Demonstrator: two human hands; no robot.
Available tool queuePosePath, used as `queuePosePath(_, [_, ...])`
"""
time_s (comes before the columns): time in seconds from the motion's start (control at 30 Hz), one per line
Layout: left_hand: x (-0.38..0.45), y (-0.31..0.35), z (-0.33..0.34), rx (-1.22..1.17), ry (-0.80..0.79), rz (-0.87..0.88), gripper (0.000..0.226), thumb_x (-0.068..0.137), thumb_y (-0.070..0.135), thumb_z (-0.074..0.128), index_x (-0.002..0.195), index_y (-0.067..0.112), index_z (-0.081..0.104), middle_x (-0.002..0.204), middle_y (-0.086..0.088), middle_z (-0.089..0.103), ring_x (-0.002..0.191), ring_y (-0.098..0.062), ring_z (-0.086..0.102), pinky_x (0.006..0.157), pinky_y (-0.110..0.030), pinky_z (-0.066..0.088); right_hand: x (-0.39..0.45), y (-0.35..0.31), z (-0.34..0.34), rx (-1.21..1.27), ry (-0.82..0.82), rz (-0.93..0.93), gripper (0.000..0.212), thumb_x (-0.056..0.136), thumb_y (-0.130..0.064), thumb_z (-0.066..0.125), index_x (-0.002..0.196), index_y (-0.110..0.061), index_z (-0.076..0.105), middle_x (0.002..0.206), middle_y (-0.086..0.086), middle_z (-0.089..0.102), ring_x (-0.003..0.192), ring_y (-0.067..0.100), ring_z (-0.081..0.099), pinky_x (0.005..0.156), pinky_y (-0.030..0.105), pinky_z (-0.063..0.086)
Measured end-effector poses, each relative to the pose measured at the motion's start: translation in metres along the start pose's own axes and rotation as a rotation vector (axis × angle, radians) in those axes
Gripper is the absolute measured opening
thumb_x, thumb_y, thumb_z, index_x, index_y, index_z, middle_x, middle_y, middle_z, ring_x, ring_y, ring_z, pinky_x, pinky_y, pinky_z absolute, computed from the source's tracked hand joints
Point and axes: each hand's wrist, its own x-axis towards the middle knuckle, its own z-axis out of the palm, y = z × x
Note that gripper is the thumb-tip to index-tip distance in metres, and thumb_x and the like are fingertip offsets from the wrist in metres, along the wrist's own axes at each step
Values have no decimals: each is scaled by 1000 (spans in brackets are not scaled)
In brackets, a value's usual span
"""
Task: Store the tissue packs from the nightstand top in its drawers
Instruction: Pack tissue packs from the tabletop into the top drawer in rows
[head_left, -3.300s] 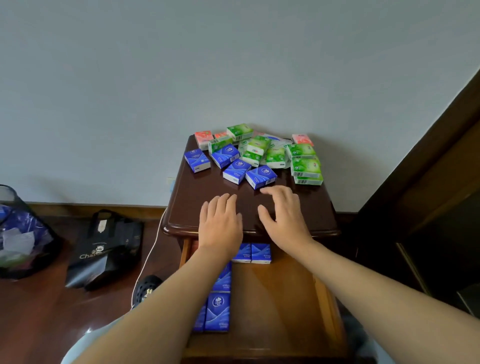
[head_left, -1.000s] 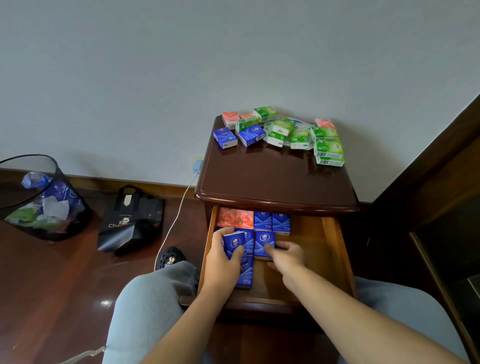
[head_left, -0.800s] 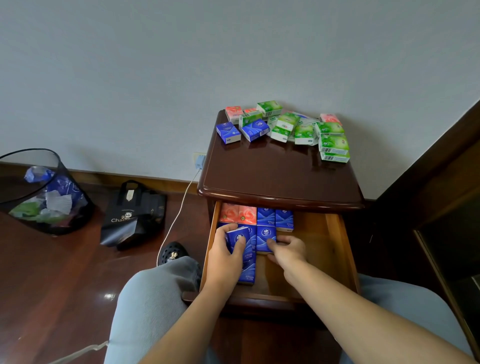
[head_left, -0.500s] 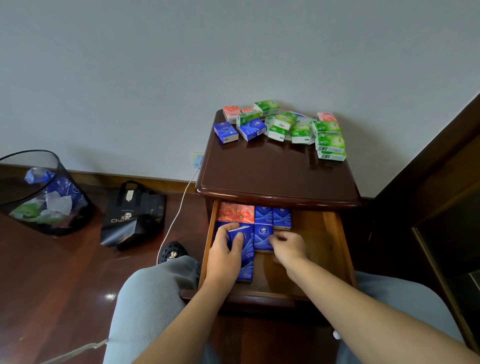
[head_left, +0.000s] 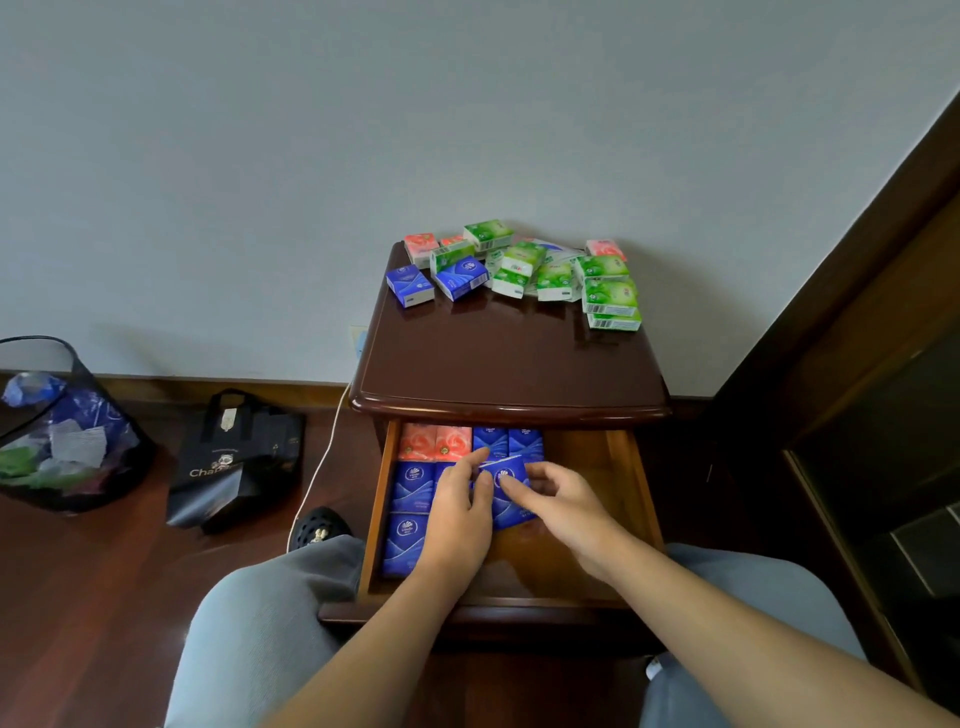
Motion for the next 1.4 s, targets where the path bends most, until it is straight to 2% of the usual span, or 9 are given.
queuePosePath(0.07, [-1, -4, 3, 123, -21, 50, 38, 108, 29, 49, 145, 36, 48, 132, 11, 51, 112, -4, 58, 80, -13, 54, 3, 7, -8, -5, 71, 54, 35, 84, -41, 86, 112, -29, 69, 108, -7, 76, 97, 8, 73, 72, 23, 59])
queuePosePath(0.2, [-2, -19, 2, 599, -65, 247, 42, 102, 23, 55, 143, 32, 49, 142, 10, 47, 128, -8, 45, 107, -34, 46, 11, 25, -18, -93, 232, 187, 44, 89, -29, 83, 126, -15, 63, 116, 6, 73, 101, 20, 73, 68, 29, 57])
queuePosePath(0.33, [1, -26, 5, 762, -180, 228, 54, 104, 32, 52, 155, 34, 36, 159, 13, 35, 149, -7, 27, 123, -37, 25, 19, 36, -17, -51, 245, 208, 45, 90, -19, 82, 129, -15, 61, 116, 7, 71, 102, 21, 73, 81, 39, 65])
queuePosePath(0.47, [6, -32, 11, 864, -273, 212, 59, 106, 35, 46, 161, 32, 27, 167, 12, 26, 156, -9, 15, 128, -39, 11, 23, 40, -10, -78, 295, 193, 48, 88, -19, 84, 130, -15, 62, 119, 8, 69, 107, 23, 71, 80, 41, 66])
queuePosePath(0.77, [10, -39, 13, 867, -278, 208, 63, 103, 35, 48, 161, 33, 24, 167, 12, 24, 156, -9, 15, 127, -40, 9, 35, 34, -4, -138, 277, 186, 56, 90, -19, 81, 140, -15, 57, 127, 8, 65, 118, 26, 66, 80, 40, 66])
queuePosePath(1.1, [10, -33, 11, 885, -316, 187, 67, 103, 33, 51, 162, 32, 21, 168, 12, 21, 156, -12, 13, 127, -41, 8, 37, 30, 0, -152, 352, 203, 42, 89, -19, 84, 125, -16, 63, 117, 6, 69, 107, 23, 70, 70, 35, 66])
queuePosePath(1.27, [12, -16, 12, 888, -298, 215, 59, 103, 33, 50, 159, 28, 31, 163, 8, 32, 152, -14, 25, 125, -41, 21, 30, 19, -11, -197, 310, 218, 27, 95, -29, 76, 117, -25, 61, 115, 1, 68, 103, 17, 68, 68, 36, 66])
queuePosePath(1.33, [16, -3, 13, 869, -210, 293, 52, 101, 30, 50, 152, 28, 40, 153, 7, 41, 141, -15, 36, 116, -37, 32, 22, 6, -20, -347, 310, 136, 21, 96, -41, 73, 109, -29, 64, 107, -7, 68, 93, 9, 68, 59, 26, 62])
queuePosePath(1.4, [23, 14, 14, 832, -103, 398, 44, 99, 24, 52, 142, 29, 47, 139, 8, 47, 126, -12, 42, 103, -28, 38, 13, -9, -34, -559, 377, -120, 19, 96, -53, 66, 93, -34, 65, 90, -19, 69, 78, -1, 66, 53, 15, 51])
